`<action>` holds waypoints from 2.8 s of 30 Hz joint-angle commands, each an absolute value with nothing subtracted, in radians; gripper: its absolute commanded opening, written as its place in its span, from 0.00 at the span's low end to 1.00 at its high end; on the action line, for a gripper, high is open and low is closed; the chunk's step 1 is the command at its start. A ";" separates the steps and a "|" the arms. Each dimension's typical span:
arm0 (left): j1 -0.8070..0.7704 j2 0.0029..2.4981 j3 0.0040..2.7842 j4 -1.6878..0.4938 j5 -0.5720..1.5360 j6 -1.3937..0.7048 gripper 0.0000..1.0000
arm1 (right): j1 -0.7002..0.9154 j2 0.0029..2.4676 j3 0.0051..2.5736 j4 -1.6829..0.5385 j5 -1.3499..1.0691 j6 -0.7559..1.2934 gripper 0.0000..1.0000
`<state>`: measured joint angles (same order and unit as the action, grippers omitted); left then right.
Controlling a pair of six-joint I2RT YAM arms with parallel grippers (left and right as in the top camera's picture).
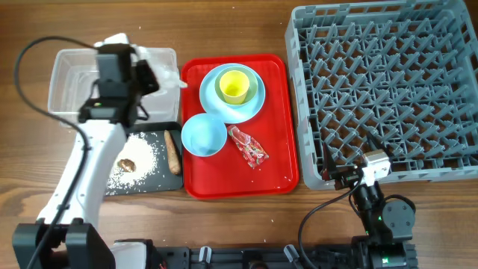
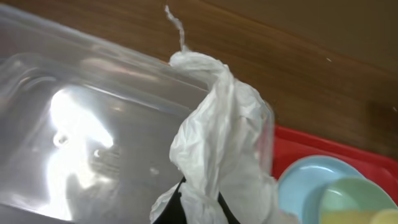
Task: Sort waste into correct bins and load items into the dishwasher rack
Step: 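Carry the tissue left and drop it into the clear plastic bin, then move the left gripper to the red snack wrapper and pinch it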
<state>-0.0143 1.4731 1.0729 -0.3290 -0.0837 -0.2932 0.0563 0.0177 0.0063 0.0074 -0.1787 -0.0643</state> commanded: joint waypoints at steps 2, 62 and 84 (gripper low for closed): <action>0.094 1.473 1.081 -0.351 -0.001 -0.353 0.04 | 0.062 0.017 0.005 0.014 -0.178 -0.052 1.00; -0.169 1.401 1.081 -0.576 0.879 -0.349 0.10 | 0.062 0.017 0.005 0.014 -0.178 -0.052 1.00; -0.561 1.404 1.079 -0.820 0.091 -0.723 0.07 | 0.062 0.017 0.005 0.014 -0.178 -0.052 1.00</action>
<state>-0.5385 1.4071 1.0729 -0.8295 0.0719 -0.6899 0.0563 0.0177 0.0063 0.0078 -0.1787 -0.0643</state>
